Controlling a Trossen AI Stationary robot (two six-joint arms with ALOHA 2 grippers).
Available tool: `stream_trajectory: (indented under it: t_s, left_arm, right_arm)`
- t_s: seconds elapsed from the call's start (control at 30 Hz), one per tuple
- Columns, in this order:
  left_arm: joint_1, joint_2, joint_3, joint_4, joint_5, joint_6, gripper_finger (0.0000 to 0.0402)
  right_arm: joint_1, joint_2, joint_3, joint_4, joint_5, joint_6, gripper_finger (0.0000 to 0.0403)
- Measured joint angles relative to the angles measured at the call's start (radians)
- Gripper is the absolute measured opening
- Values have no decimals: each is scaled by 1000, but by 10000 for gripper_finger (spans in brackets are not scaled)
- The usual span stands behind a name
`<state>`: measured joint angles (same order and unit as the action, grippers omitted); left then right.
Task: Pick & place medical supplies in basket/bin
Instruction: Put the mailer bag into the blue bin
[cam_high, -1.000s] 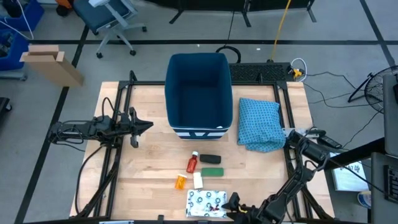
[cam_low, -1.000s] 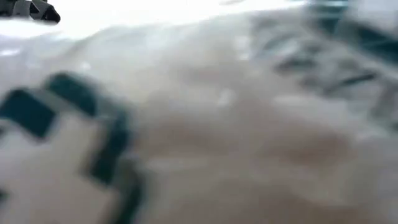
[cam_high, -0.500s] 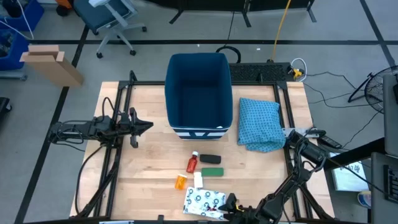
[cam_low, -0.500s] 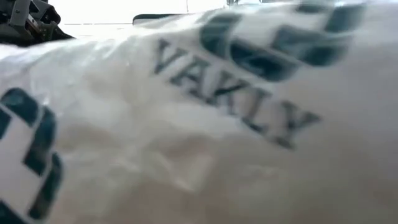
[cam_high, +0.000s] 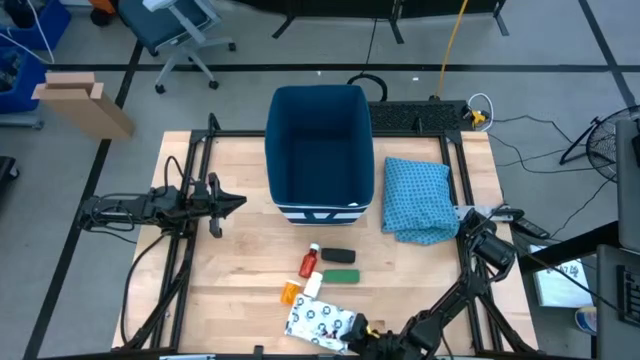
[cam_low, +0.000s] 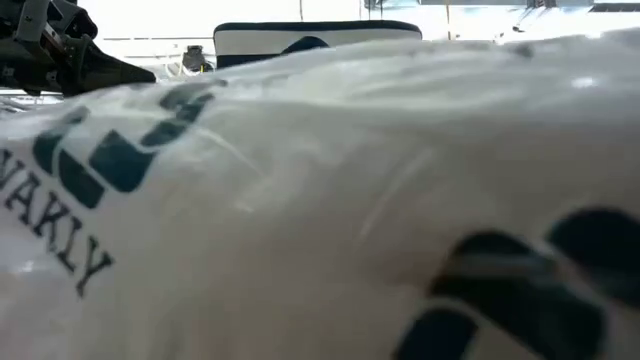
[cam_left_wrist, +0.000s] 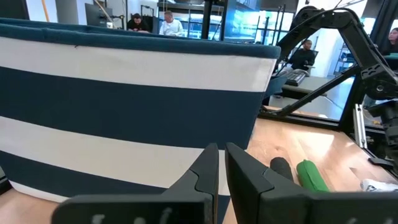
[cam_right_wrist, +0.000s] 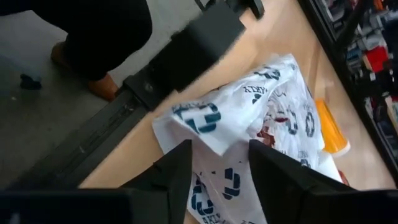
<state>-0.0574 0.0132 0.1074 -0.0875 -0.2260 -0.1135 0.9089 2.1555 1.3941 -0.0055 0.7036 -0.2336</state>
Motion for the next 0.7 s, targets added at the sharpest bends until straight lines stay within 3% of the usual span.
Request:
stream_trajectory:
  t_s: [0.23, 0.37, 0.7]
  left_arm:
    - [0, 0, 0, -14, 0, 0, 33]
    - [0, 0, 0, -31, 0, 0, 33]
    - [0, 0, 0, -42, 0, 0, 33]
  right_arm:
    - [-4, -4, 0, 2, 0, 50, 15]
    - [-4, -17, -1, -26, 21, 77, 4]
    - [9, -159, -2, -286, 55, 264, 0]
